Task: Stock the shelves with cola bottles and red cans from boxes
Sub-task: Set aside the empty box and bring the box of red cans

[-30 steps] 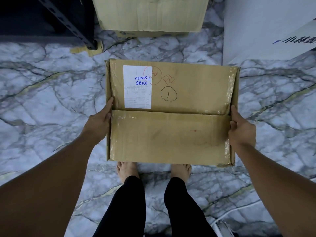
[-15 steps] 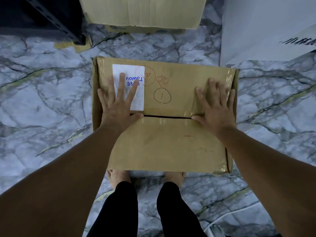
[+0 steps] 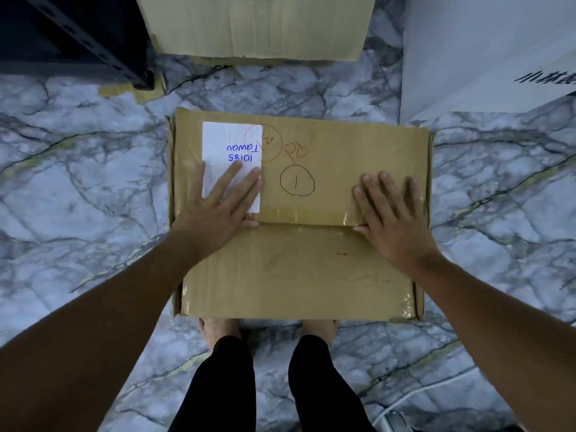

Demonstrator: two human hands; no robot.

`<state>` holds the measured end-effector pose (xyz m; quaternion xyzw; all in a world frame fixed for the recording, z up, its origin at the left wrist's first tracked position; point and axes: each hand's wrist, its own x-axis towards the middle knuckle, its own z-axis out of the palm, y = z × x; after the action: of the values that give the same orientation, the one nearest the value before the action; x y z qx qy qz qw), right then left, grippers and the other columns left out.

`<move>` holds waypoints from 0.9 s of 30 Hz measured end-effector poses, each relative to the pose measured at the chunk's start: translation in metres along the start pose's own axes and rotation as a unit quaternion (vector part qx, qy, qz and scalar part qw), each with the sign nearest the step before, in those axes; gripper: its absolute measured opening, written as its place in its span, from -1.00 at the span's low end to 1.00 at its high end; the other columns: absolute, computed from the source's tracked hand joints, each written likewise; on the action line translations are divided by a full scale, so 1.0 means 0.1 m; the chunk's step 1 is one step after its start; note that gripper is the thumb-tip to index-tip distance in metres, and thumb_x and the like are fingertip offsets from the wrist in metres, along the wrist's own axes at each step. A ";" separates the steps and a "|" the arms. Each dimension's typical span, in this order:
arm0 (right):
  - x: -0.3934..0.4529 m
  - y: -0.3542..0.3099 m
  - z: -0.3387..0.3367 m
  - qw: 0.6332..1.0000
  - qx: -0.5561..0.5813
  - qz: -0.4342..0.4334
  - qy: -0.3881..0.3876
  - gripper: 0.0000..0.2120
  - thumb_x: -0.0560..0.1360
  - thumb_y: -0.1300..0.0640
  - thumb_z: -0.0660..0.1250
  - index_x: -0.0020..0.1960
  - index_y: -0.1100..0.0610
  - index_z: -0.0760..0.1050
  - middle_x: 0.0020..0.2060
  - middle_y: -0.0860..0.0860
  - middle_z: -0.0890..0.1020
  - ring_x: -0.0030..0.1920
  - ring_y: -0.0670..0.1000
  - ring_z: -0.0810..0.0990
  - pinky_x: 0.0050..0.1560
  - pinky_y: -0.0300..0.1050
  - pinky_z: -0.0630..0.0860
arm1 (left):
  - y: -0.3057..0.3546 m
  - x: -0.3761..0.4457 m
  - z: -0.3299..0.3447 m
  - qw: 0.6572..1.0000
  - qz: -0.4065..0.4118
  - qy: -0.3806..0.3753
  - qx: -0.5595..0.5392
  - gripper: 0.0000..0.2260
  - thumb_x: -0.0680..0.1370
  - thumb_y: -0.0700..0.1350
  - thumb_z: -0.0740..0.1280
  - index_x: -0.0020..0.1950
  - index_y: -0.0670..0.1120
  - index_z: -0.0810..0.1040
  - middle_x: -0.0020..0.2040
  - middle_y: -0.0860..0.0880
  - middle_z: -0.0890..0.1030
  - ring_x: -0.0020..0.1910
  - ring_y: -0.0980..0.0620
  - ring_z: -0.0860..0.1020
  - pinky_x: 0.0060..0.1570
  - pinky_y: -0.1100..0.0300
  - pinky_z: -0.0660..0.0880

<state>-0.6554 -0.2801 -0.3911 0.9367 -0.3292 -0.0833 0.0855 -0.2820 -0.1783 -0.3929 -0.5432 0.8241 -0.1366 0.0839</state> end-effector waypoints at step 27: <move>1.33 0.99 -0.25 0.868 0.349 0.296 -0.190 -0.38 0.62 -0.32 0.12 0.61 -0.12 0.15 0.60 0.25 0.09 0.55 0.32 0.18 0.54 0.17 0.18 | -1.07 1.21 0.05 0.790 -0.412 -0.219 -0.398 -0.43 0.67 0.28 0.15 0.66 0.17 0.16 0.60 -0.27 0.23 0.56 -0.33 0.20 0.49 -0.10 0.20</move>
<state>-0.6076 -0.4371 -0.3591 0.7301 -0.6083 -0.1104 -0.2911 -0.2354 -0.3304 -0.3627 -0.8321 0.4630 0.3042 -0.0262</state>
